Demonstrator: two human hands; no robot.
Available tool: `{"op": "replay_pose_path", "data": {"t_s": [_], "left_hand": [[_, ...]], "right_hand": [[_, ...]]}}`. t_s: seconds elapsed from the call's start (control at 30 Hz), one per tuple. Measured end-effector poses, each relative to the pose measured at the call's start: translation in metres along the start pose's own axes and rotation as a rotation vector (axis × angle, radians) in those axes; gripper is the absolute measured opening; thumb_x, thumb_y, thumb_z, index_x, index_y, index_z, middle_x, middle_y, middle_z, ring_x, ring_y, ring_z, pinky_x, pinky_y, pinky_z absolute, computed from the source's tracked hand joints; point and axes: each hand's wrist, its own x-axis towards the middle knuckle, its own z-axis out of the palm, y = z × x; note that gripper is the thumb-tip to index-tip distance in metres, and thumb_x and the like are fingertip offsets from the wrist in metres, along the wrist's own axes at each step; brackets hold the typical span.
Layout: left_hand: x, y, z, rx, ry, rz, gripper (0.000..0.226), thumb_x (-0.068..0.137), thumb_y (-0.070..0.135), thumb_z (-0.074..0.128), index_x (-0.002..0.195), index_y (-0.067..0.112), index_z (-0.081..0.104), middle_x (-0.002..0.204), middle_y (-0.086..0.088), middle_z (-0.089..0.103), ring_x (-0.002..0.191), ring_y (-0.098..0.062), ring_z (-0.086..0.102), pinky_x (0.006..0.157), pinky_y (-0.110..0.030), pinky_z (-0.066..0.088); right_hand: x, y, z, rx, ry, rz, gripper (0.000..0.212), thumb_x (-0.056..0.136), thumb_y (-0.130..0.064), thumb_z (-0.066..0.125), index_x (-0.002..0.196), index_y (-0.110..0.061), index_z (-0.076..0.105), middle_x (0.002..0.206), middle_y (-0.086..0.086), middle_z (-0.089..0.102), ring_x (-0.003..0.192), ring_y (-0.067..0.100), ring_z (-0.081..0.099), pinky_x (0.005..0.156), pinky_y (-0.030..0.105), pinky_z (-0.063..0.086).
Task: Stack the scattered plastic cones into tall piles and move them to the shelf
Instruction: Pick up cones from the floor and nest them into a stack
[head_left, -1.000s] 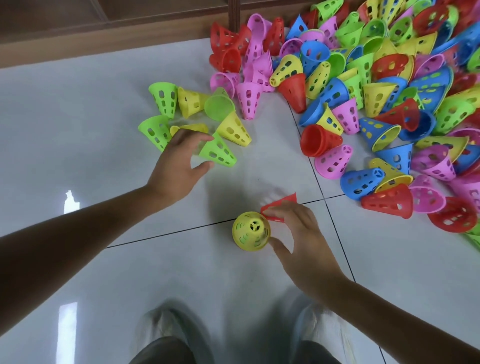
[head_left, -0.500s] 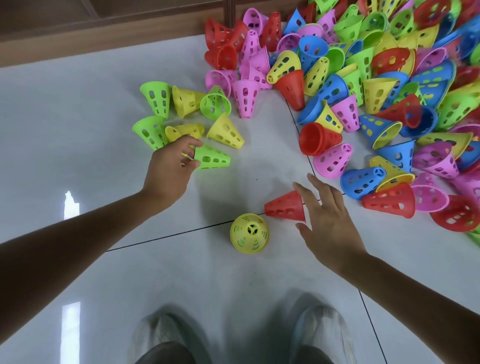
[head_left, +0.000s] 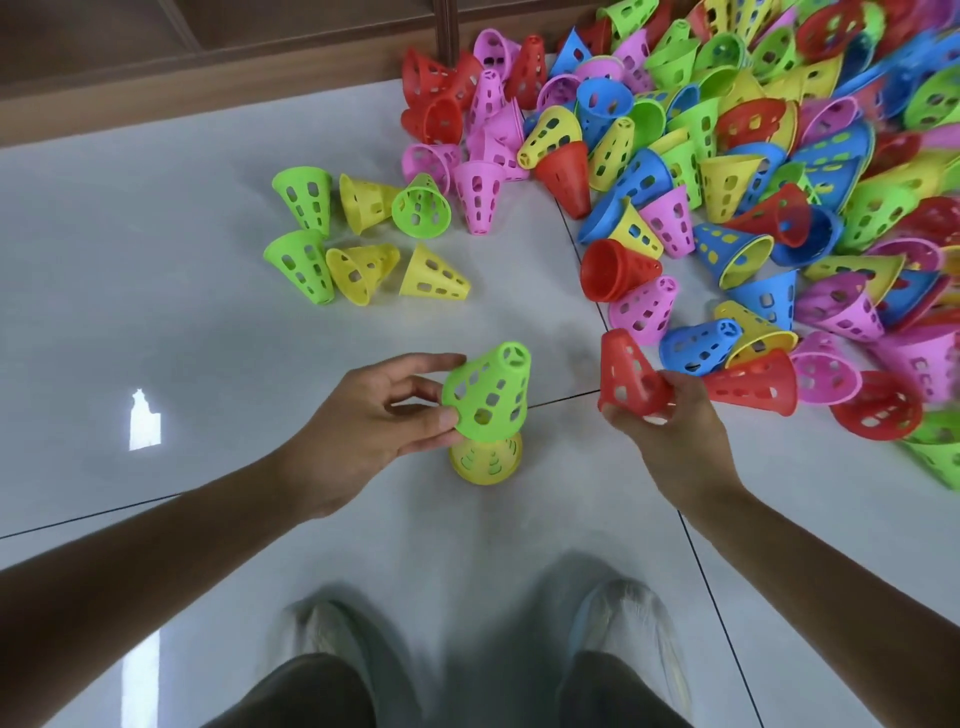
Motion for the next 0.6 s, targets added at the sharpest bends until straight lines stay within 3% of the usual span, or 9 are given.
{"op": "replay_pose_path", "data": {"t_s": [0.07,0.17,0.27,0.4,0.6], "left_hand": [[-0.003,-0.006,0.0,0.049,-0.003,-0.002,0.049,0.085,-0.01,0.067,0.127,0.016,0.066,0.1,-0.02,0.061,0.091,-0.023,0.066,0.083,-0.031,0.059],[-0.007,-0.013,0.0,0.126,0.005,0.005,0.048,0.086,-0.01,0.067,0.128,0.013,0.064,0.104,-0.03,0.059,0.088,-0.024,0.068,0.081,-0.03,0.059],[-0.009,-0.019,0.001,0.179,0.028,0.016,0.045,0.087,-0.011,0.067,0.126,0.011,0.065,0.102,-0.03,0.059,0.083,-0.023,0.068,0.079,-0.028,0.058],[-0.01,-0.027,0.003,0.234,0.058,0.024,0.041,0.084,-0.01,0.07,0.12,0.009,0.067,0.099,-0.019,0.061,0.08,-0.023,0.067,0.076,-0.025,0.057],[-0.015,-0.036,0.003,0.331,0.097,0.023,0.033,0.083,-0.007,0.073,0.113,0.007,0.068,0.092,-0.013,0.066,0.077,-0.022,0.067,0.073,-0.026,0.058]], "right_hand": [[-0.007,-0.011,-0.003,0.156,-0.013,-0.017,0.059,0.077,-0.036,0.083,0.124,-0.017,0.055,0.112,-0.002,0.066,0.098,0.009,0.062,0.084,0.028,0.05],[-0.027,-0.036,-0.006,0.46,-0.125,-0.037,0.062,0.068,-0.039,0.084,0.12,-0.015,0.061,0.11,0.001,0.073,0.105,0.015,0.067,0.099,0.044,0.052],[-0.049,-0.06,-0.003,0.594,-0.259,-0.119,0.055,0.073,-0.027,0.079,0.122,-0.013,0.059,0.111,0.001,0.073,0.109,0.016,0.066,0.098,0.038,0.052],[-0.071,-0.071,0.015,0.514,-0.426,-0.209,0.054,0.08,-0.008,0.08,0.127,-0.014,0.054,0.119,0.003,0.067,0.106,0.013,0.067,0.084,0.024,0.055],[-0.069,-0.048,0.038,0.185,-0.431,-0.282,0.064,0.075,-0.023,0.085,0.129,-0.026,0.051,0.126,-0.009,0.059,0.112,0.007,0.06,0.1,0.036,0.051]]}}
